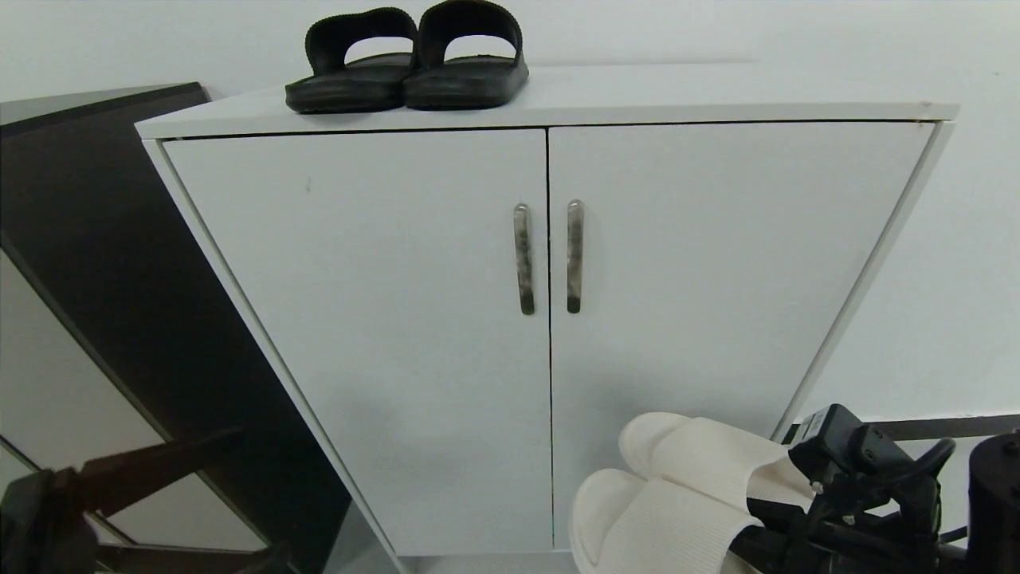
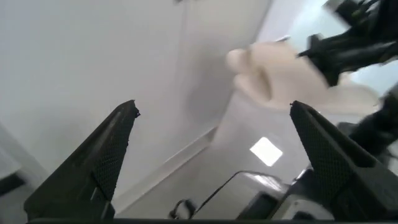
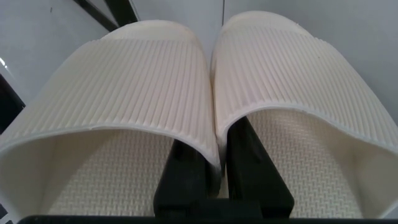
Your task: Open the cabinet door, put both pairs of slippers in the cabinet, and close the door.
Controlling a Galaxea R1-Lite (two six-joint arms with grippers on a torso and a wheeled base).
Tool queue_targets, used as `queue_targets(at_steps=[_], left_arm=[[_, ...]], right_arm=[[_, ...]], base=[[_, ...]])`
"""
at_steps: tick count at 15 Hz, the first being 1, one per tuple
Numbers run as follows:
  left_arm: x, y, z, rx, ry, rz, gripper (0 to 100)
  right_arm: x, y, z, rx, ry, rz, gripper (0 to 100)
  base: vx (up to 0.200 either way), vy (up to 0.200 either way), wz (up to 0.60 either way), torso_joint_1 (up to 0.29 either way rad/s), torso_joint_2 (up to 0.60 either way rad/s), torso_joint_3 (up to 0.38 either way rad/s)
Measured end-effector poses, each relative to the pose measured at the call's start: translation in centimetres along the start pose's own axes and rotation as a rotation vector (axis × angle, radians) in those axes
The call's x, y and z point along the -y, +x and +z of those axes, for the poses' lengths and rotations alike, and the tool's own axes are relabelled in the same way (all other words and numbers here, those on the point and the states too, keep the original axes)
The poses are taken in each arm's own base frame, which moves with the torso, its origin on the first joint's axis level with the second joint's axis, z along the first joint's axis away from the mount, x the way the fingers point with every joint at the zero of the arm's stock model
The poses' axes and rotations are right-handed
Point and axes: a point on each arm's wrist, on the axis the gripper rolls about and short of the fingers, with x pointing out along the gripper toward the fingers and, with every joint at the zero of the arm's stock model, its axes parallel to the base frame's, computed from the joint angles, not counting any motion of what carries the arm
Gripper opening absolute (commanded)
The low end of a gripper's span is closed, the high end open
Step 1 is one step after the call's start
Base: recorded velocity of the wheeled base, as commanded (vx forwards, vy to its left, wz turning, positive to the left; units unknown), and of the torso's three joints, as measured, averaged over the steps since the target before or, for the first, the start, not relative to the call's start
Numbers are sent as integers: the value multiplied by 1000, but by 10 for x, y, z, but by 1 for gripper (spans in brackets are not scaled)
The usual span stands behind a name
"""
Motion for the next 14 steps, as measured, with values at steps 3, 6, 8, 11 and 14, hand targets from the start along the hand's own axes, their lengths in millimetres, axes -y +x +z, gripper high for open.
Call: queue_targets(at_steps=[3, 6, 8, 11, 14], left_arm=[[11, 46, 18, 76, 2, -60, 100], [23, 87, 34, 89, -22, -174, 100], [30, 108, 44, 95, -27, -257, 100], [35, 130, 54, 73, -62, -388, 100], [35, 146, 65, 49, -144, -493, 100]], right_arm=[[0, -4, 2, 17, -6, 12, 0], [0, -6, 3, 22, -7, 13, 0], [0, -6, 2, 22, -8, 13, 0], [0, -6, 1, 19, -10, 19, 0], [-1, -6, 0, 15, -10, 36, 0]], base=[[0, 0, 0, 0, 0, 0], [0, 0, 0, 0, 0, 0], [0, 0, 0, 0, 0, 0], [0, 0, 0, 0, 0, 0], [0, 0, 0, 0, 0, 0]])
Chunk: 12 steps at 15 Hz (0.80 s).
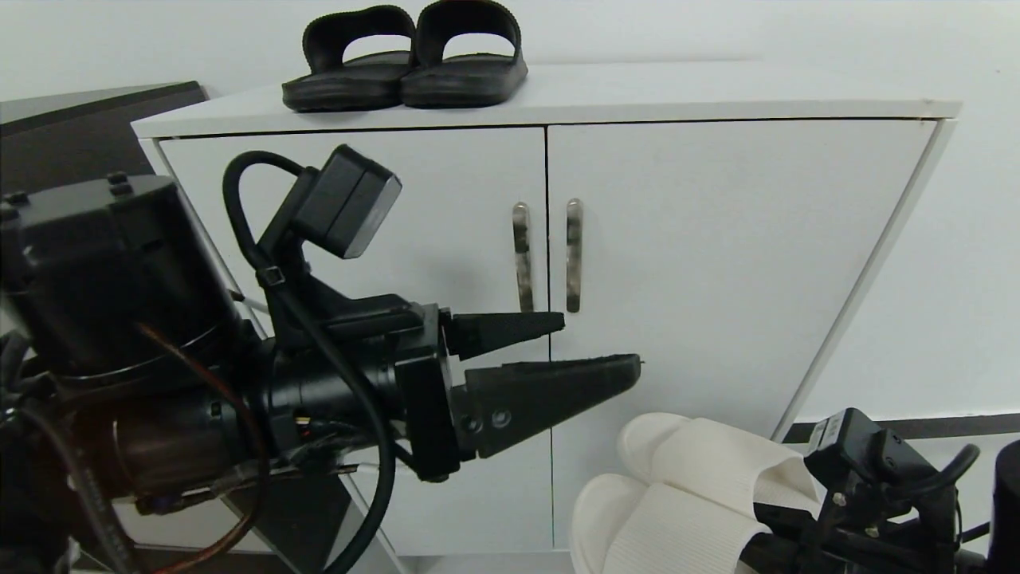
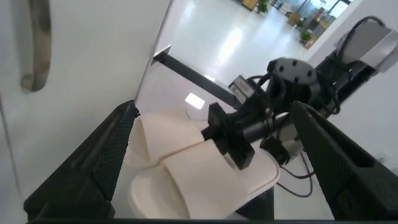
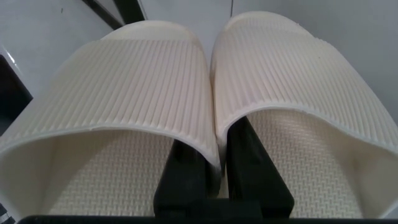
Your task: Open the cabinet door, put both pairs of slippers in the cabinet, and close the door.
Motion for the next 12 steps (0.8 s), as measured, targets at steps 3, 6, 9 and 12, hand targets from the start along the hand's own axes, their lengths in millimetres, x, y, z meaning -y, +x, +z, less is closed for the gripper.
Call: queue_targets(at_steps=[3, 6, 9, 12], left_arm=[[-9, 14, 7, 11, -6, 9, 100], [-17, 28, 15, 59, 16, 98, 100], [-20, 31, 16, 62, 51, 114, 100], [-27, 30, 20, 73, 57, 140, 100]], right_arm=[[0, 0, -1, -3, 1, 19, 0], [0, -1, -1, -4, 2, 19, 0], [-1, -2, -3, -8, 4, 46, 0], [-3, -9, -6, -6, 5, 156, 0]], base=[[0, 0, 0, 0, 0, 0], [0, 0, 0, 0, 0, 0], [0, 0, 0, 0, 0, 0], [0, 0, 0, 0, 0, 0]])
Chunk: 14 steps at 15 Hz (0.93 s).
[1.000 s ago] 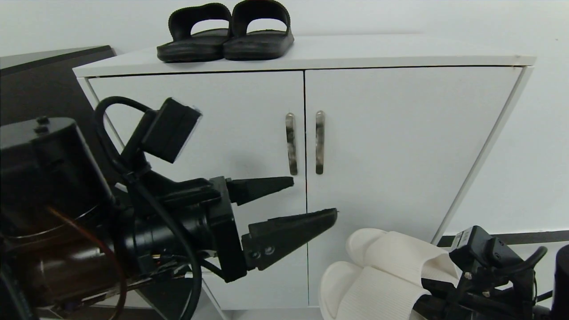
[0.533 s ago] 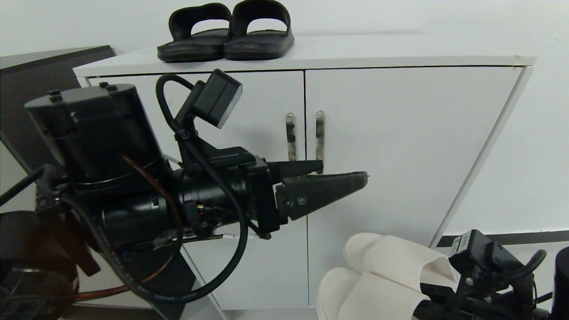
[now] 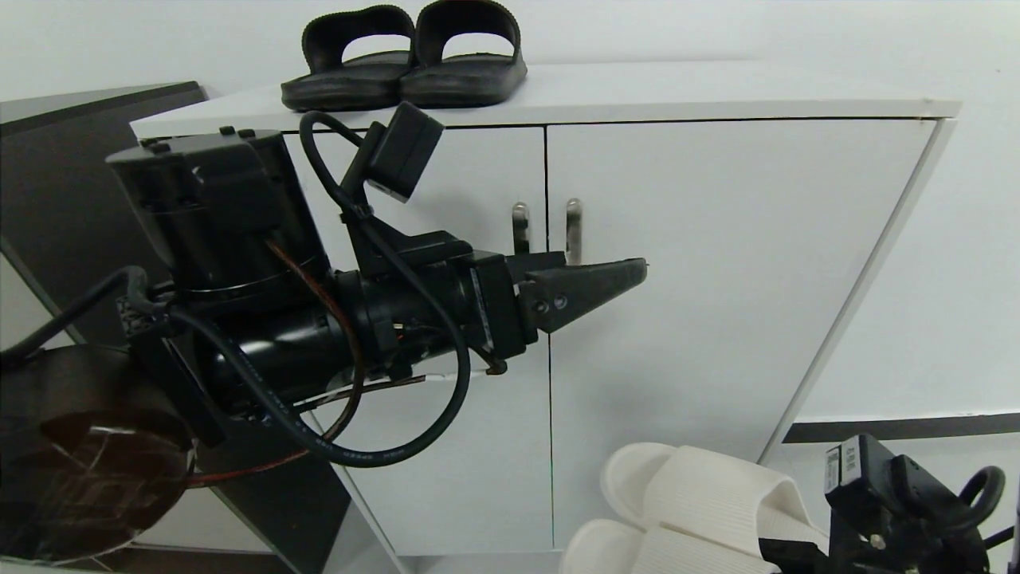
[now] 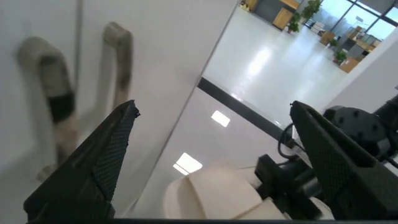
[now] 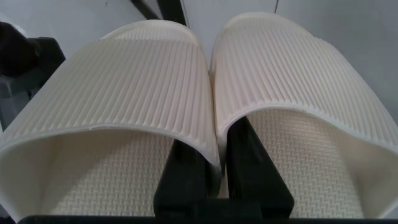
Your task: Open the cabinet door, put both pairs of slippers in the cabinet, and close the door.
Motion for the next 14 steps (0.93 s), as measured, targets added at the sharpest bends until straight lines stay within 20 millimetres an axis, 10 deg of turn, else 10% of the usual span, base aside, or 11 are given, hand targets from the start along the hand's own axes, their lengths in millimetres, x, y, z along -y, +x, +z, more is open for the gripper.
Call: queue_targets(at_steps=[14], left_arm=[[-28, 23, -10, -35, 45, 117, 100]], right_arm=[[-2, -8, 0, 18, -8, 21, 0]], base=[[0, 0, 0, 0, 0, 0]])
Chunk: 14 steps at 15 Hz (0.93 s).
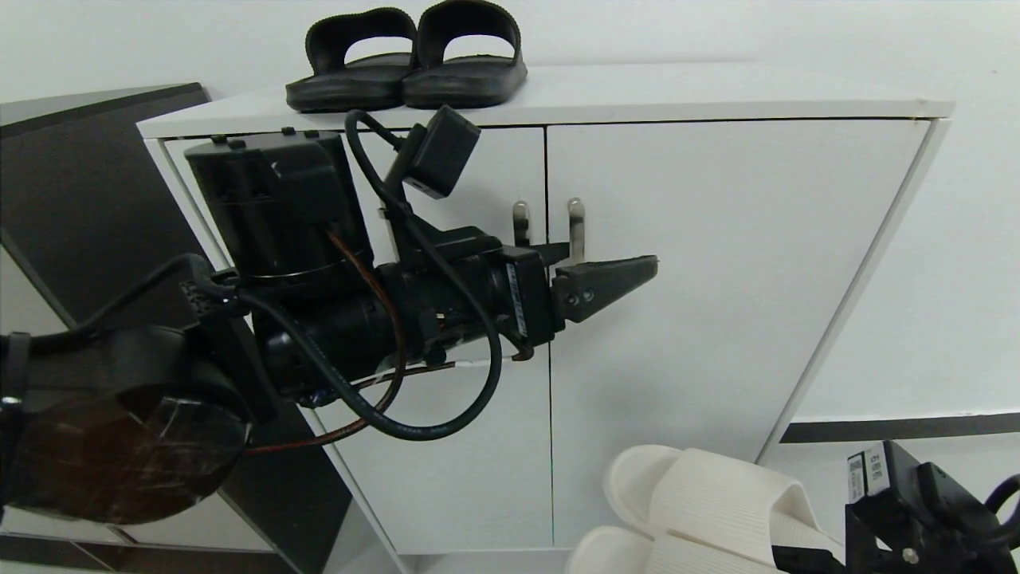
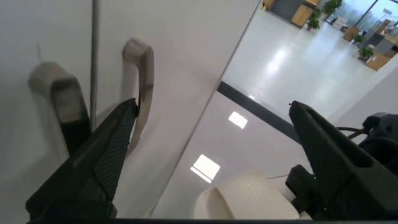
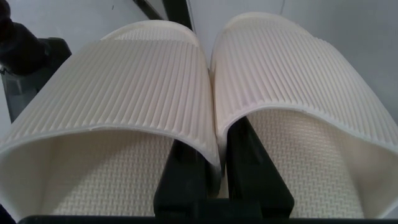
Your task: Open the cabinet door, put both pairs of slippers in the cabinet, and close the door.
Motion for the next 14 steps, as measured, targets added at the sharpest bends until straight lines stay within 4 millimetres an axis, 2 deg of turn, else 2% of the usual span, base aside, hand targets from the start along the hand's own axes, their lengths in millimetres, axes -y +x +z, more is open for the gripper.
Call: queue_targets(at_steps=[1, 7, 9, 14], left_arm=[[0, 2, -3, -9, -1, -1, 0], [2, 9, -8, -24, 6, -10, 0], [10, 7, -9, -31, 12, -30, 0], [38, -14, -22, -65, 32, -73, 0]], right_arm=[[-1, 0, 0, -1, -1, 5, 0], [-6, -7, -4, -2, -7, 91, 0], [-7, -13, -7, -7, -7, 149, 0], [-9, -22, -11, -9, -9, 192, 0]], base=[[0, 0, 0, 0, 0, 0], [0, 0, 0, 0, 0, 0], [0, 0, 0, 0, 0, 0], [0, 0, 0, 0, 0, 0]])
